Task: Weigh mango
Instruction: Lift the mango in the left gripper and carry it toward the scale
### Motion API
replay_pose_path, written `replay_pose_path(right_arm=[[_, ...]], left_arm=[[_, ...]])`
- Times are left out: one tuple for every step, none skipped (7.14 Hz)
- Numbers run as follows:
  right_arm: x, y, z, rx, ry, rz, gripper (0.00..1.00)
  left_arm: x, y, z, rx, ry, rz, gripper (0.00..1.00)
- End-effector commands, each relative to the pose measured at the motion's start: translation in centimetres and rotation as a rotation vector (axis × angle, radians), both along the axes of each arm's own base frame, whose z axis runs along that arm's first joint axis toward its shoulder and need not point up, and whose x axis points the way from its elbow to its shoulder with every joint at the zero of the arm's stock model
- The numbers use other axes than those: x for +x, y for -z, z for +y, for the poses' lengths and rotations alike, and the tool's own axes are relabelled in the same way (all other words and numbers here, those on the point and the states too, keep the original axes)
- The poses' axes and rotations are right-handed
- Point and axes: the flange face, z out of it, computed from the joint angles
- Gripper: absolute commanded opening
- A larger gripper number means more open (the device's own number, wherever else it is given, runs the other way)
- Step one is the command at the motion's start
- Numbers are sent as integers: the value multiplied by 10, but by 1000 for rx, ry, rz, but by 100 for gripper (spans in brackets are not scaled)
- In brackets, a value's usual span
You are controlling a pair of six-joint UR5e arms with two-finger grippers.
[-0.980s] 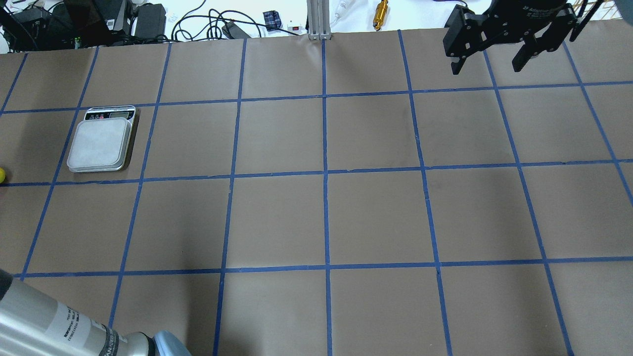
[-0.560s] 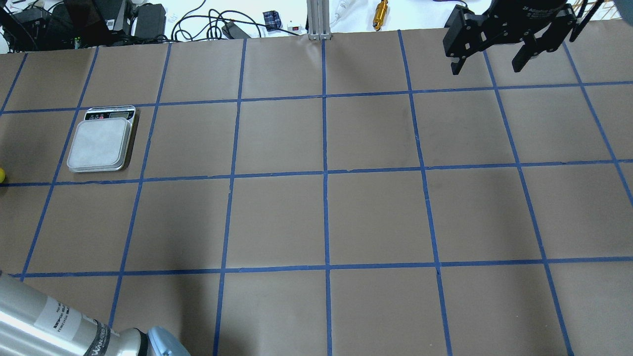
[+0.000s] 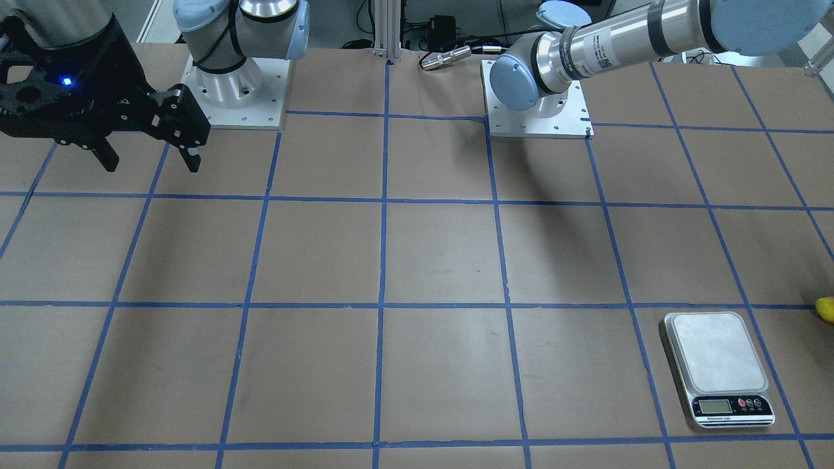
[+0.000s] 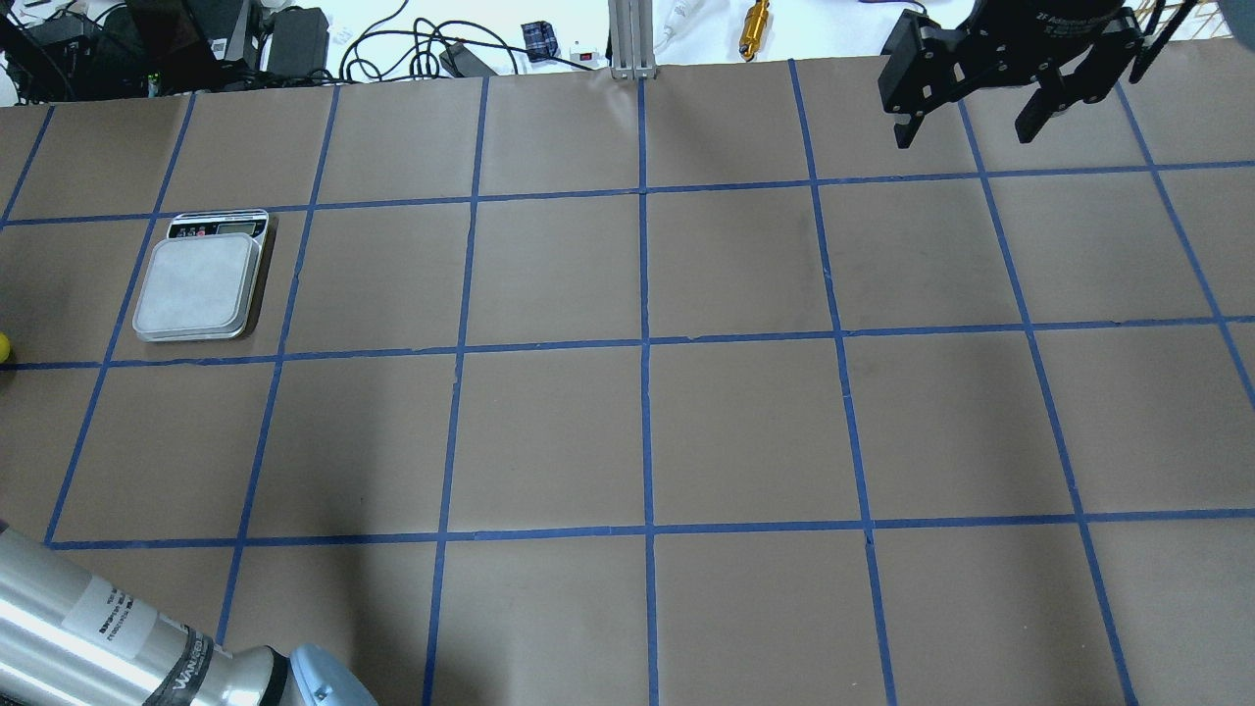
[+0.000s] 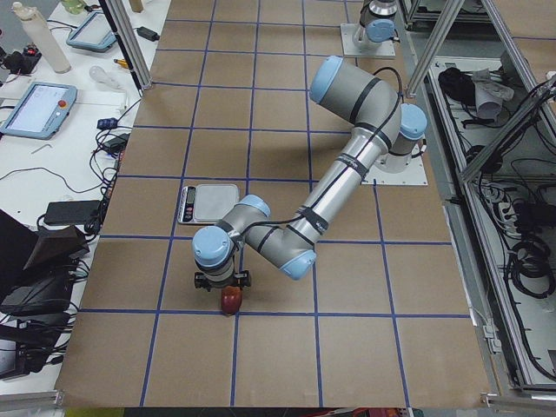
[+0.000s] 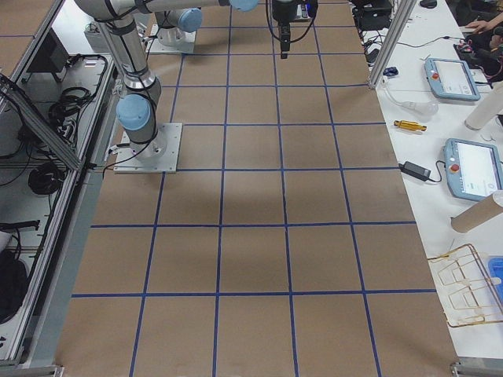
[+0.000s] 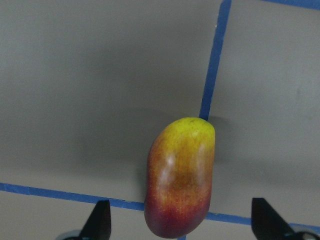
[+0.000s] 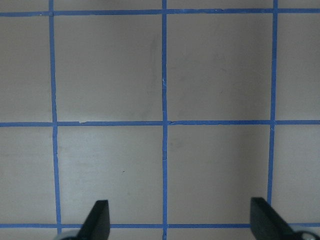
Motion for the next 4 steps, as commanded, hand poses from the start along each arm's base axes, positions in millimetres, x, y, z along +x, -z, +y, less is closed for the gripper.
replay_pose_path(right_arm=[[-1, -1, 0, -1, 1, 0, 100], [0, -1, 0, -1, 0, 0, 100], [0, 0, 0, 0, 0, -2, 100], [0, 0, 0, 0, 0, 0, 100]], left_arm=[[9, 21, 6, 17, 33, 22, 100], [9, 26, 7, 20, 31, 29, 100], [8, 40, 10, 37, 29, 44, 100], [16, 51, 20, 38, 10, 49, 100]])
